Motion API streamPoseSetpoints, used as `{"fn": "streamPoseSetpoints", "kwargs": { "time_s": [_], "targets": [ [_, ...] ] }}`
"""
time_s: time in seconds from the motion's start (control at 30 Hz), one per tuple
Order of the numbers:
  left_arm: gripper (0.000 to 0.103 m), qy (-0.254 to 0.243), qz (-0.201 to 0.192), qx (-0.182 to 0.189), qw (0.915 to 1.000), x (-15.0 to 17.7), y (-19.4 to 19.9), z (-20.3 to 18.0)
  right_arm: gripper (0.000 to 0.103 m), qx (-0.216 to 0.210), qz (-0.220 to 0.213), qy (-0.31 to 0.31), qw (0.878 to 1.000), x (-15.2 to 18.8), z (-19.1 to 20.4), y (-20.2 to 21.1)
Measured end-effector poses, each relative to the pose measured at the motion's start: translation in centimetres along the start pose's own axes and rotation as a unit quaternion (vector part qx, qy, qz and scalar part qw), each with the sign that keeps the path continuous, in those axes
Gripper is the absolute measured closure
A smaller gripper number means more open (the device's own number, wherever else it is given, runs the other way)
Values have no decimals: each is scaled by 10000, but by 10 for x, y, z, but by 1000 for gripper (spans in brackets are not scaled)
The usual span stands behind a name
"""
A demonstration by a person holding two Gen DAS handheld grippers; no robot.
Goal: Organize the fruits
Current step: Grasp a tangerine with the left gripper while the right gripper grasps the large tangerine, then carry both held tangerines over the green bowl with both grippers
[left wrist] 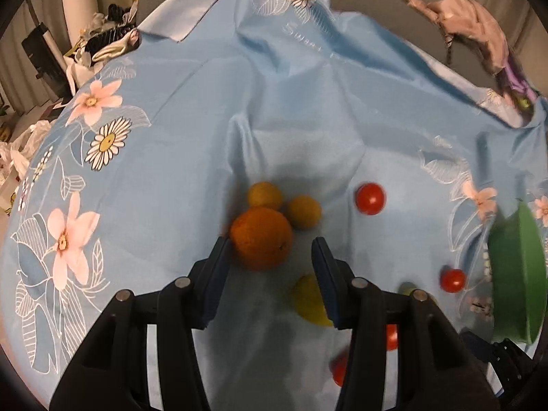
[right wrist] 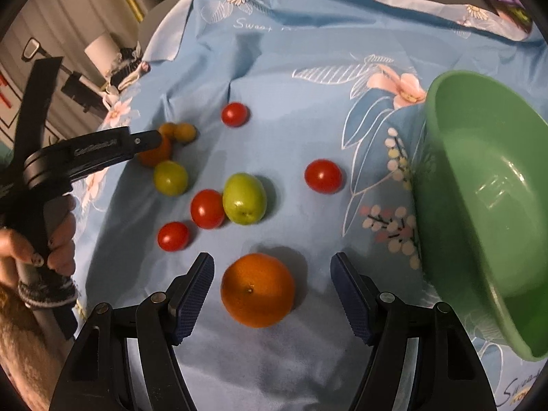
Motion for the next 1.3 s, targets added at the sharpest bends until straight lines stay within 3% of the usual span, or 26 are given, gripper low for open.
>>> {"fn": "streamPoseSetpoints", "kwargs": {
  "time_s": [0.3,0.47,0.57,0.77,1.03,1.3],
  "targets": [
    [57,-309,-83,-278,9991,-1,-8,-5,32,310,27,205,9993,5,4,-10],
    [61,-441,-145,-466,9978,-3,-11,-4,42,504,-101,429,9978,6,7,-12],
    [63,-380,-165,-436,9982,-3,-9,-2,57,476,-139,514,9974,6,12,-12],
    [63,-151,-249,-122,9995,1,4,-7,57,452,-188,451,9978,5,10,-10],
    [63,-14,-1038,176,9944,-4,67,-20,57,36,-492,202,9986,-4,12,13],
    [63,-157,-1505,539,9870,-2,109,-43,57,-222,-825,-49,9963,-15,8,40]
  ]
}}
Point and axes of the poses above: each gripper's, at about its wrist camera, not at the fingertips, and y roughly against the way its jaws point, z to its left, x to its underside, the point moved 8 cm from there along -y, roughly the way its jaws point, and after that the axes turned 14 degrees about -y, right-handed, at the moved point
